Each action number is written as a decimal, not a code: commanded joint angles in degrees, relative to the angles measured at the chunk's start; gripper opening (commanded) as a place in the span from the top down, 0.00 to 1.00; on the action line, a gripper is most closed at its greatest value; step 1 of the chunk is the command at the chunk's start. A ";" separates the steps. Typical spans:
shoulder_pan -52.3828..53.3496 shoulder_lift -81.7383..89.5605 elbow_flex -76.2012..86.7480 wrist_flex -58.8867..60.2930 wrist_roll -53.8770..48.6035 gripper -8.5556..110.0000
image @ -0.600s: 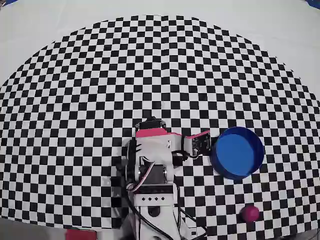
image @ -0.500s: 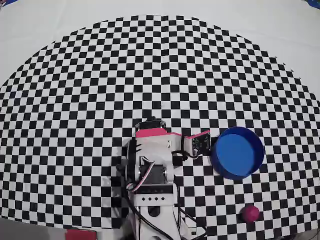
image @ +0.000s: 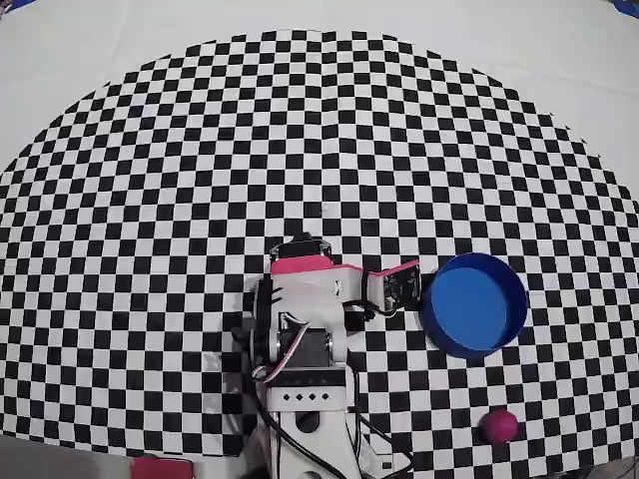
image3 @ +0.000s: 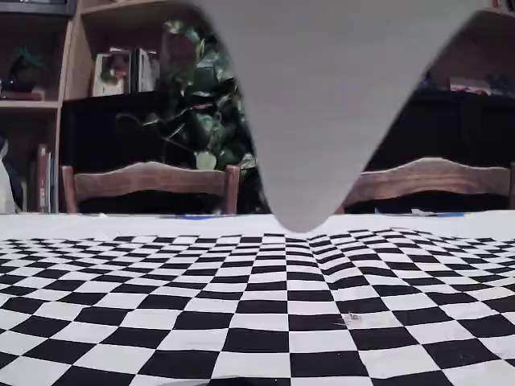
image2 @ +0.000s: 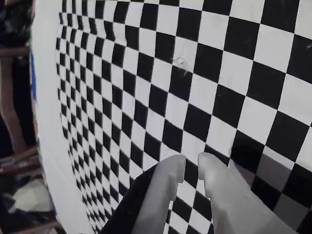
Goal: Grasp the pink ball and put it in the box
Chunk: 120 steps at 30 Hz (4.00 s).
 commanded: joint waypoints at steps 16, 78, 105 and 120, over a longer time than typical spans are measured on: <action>-0.18 0.97 0.44 0.18 -0.53 0.93; -0.35 0.97 0.44 0.18 -0.62 0.93; -0.26 0.97 0.44 0.18 -0.62 0.93; 0.09 0.00 0.44 -2.29 -0.26 0.93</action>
